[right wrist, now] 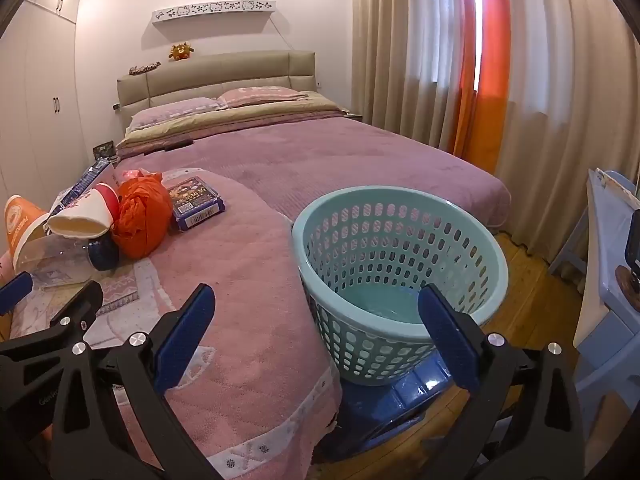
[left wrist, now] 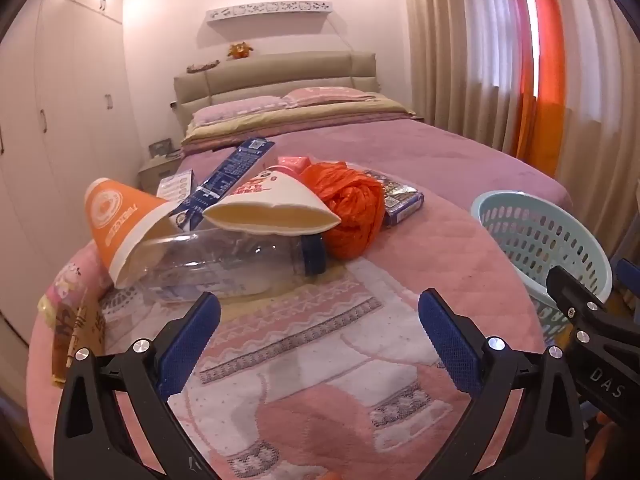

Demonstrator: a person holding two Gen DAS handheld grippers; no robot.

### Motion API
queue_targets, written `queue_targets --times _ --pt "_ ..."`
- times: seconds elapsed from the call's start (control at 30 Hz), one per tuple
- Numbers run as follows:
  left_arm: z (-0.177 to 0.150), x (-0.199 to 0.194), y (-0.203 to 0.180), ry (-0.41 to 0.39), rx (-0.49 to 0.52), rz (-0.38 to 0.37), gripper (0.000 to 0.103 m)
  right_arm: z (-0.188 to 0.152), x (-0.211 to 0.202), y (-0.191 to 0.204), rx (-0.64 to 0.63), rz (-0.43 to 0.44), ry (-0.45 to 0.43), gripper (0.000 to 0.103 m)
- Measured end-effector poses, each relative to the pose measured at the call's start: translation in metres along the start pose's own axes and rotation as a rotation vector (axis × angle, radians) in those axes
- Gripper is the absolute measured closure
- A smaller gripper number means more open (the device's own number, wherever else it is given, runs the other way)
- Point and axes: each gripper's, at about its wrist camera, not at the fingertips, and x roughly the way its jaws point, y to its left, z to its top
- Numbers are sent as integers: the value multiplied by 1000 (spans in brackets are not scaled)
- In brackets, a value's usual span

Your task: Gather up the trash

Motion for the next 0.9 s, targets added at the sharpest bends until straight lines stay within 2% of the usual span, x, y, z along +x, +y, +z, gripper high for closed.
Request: queue_targets --times 0.23,0.43,0.9 --pt "4 -1 -2 -4 -15 -4 7 -2 3 1 9 2 -2 6" --pt "0 0 11 -8 -61 -32 7 1 3 -6 5 5 -13 6" --pt "-1 3 11 13 -71 -57 7 0 0 3 1 3 -14 6"
